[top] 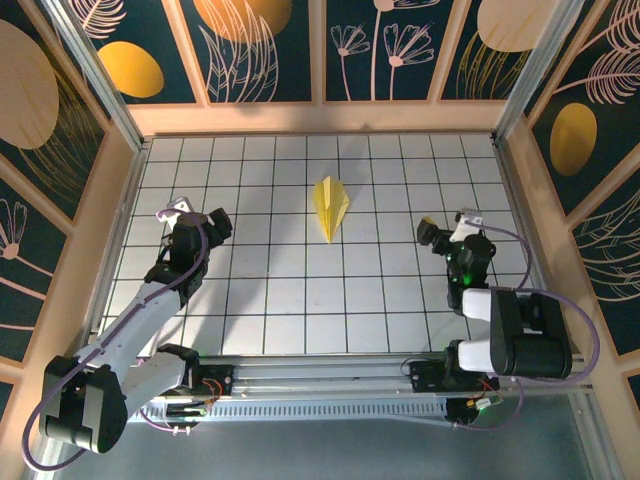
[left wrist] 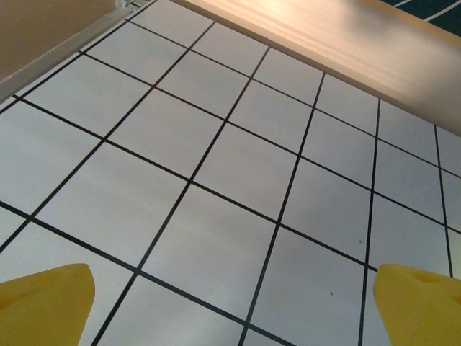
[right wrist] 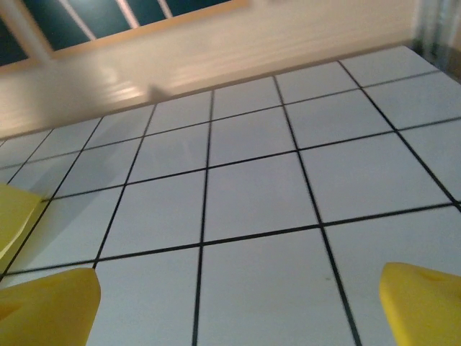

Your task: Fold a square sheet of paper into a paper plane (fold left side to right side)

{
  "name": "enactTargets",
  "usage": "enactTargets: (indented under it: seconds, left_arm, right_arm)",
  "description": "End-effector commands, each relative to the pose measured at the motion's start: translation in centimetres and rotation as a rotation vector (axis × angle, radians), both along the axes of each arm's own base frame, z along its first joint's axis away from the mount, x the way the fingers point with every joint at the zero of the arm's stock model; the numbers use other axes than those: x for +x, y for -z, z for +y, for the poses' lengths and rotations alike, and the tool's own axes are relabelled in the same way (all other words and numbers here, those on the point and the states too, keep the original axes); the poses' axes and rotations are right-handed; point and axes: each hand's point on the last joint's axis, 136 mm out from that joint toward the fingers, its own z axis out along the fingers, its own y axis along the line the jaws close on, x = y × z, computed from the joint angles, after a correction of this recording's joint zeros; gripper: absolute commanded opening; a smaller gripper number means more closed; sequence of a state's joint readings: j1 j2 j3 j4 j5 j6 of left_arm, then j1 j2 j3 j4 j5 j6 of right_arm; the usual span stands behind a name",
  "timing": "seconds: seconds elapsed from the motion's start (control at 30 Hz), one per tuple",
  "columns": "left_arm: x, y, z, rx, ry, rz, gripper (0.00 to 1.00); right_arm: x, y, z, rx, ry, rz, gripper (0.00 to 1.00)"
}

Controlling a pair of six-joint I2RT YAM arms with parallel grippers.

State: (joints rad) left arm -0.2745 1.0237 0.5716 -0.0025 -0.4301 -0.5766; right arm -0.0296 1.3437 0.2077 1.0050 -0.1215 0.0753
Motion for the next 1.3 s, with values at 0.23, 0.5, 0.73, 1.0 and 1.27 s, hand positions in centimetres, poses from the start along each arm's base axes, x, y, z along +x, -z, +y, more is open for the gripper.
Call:
enactTargets:
  seconds: [0.23, 0.5, 0.73, 1.0, 1.27]
  left_arm:
    - [-0.3, 0.1, 1.6, 0.052, -0.051, -0.001, 0.99]
    - [-1.0, 0.5, 3.2, 0.122, -0.097, 0.008, 0.99]
    - [-2.5, 0.4, 6.5, 0.275, -0.225, -0.041, 0.99]
    - [-3.6, -1.0, 7.5, 0.354, -0.255, -0.217, 0.99]
    - [-2.6, 1.3, 6.0, 0.374, -0.151, -0.24, 0.99]
  right_arm:
    - [-0.2, -1.9, 0.2, -0.124, -0.003, -0.204, 0.99]
    - [1.7, -0.7, -2.0, -0.055, 0.07, -0.126, 0.99]
    - [1.6, -0.7, -2.1, -0.056, 0.075, -0.127, 0.99]
    - [1.6, -0.7, -2.0, -0.056, 0.073, -0.128, 0.99]
    - [1.6, -0.8, -2.0, -0.057, 0.073, -0.13, 0.99]
